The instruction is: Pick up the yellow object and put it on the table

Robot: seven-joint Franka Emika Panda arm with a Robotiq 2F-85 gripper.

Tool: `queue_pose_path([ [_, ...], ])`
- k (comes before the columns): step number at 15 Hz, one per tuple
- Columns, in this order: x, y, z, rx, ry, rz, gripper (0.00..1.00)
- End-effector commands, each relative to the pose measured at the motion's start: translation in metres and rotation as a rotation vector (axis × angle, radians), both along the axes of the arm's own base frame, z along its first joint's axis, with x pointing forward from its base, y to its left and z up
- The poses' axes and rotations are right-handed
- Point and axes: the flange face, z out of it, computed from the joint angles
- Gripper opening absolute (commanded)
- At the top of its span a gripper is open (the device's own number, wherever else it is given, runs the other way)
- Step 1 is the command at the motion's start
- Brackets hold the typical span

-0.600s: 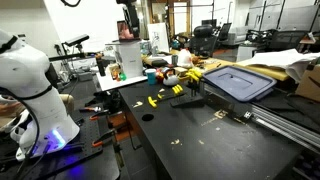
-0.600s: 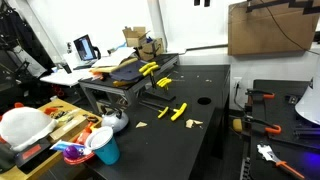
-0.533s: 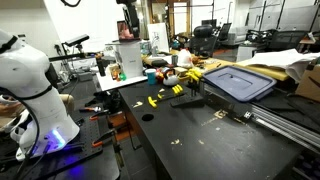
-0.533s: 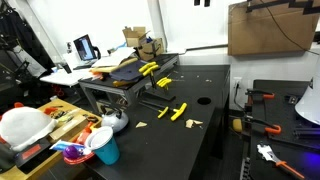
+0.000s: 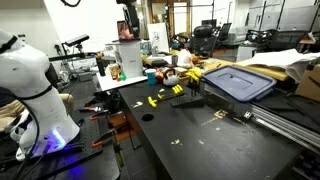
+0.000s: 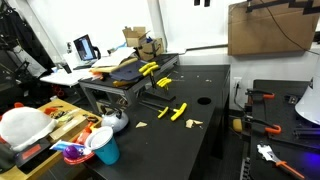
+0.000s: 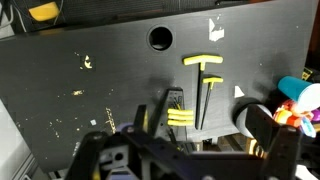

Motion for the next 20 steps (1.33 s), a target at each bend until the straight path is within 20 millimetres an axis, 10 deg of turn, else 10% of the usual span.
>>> queue_pose_path([
  [1, 0.000, 0.000, 0.000, 0.000, 0.001, 0.000, 1.00],
  [9, 0.005, 0.000, 0.001, -0.007, 0.007, 0.002, 1.00],
  [20, 0.132, -0.008, -0.016, -0.041, 0.110, -0.060, 1.00],
])
